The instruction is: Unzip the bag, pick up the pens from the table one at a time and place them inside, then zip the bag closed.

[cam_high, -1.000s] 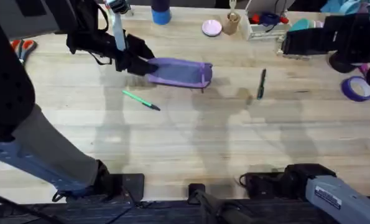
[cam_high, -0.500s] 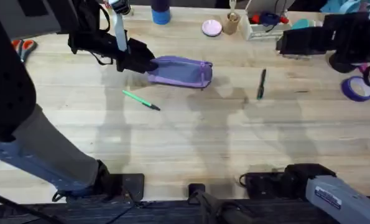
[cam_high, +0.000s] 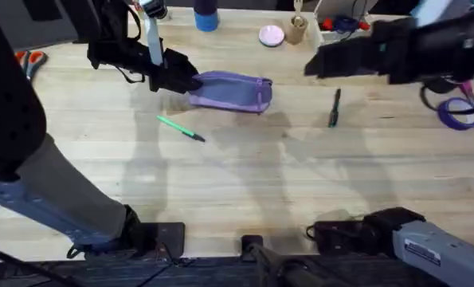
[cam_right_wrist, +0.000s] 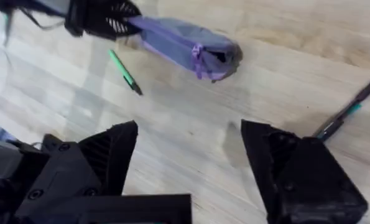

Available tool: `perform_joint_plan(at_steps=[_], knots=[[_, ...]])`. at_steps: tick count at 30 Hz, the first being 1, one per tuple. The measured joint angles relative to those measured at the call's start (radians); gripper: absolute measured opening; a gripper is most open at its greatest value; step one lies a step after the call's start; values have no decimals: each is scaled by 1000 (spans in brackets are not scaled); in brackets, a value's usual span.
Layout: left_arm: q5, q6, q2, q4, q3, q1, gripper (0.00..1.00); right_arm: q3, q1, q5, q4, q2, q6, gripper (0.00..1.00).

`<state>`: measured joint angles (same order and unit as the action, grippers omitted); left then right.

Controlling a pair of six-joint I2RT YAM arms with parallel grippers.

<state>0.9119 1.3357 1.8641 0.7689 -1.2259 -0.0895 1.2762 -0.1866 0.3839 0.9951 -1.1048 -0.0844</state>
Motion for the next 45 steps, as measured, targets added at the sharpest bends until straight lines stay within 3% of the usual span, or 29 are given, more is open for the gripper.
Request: perform_joint_plan(at_steps=[13, 18, 37, 45], knots=[[0, 0, 0, -1, 0, 0, 42, 0, -330, -414, -58, -86, -271, 996], [0, 0, 0, -2, 0, 0, 42, 0, -401, -475, -84, -127, -321, 997], [0, 0, 0, -2, 0, 0, 42, 0, -417, -497, -105, -156, -347, 997], [0, 0, 0, -2, 0, 0, 42, 0, -417, -497, -107, -255, -409, 996]])
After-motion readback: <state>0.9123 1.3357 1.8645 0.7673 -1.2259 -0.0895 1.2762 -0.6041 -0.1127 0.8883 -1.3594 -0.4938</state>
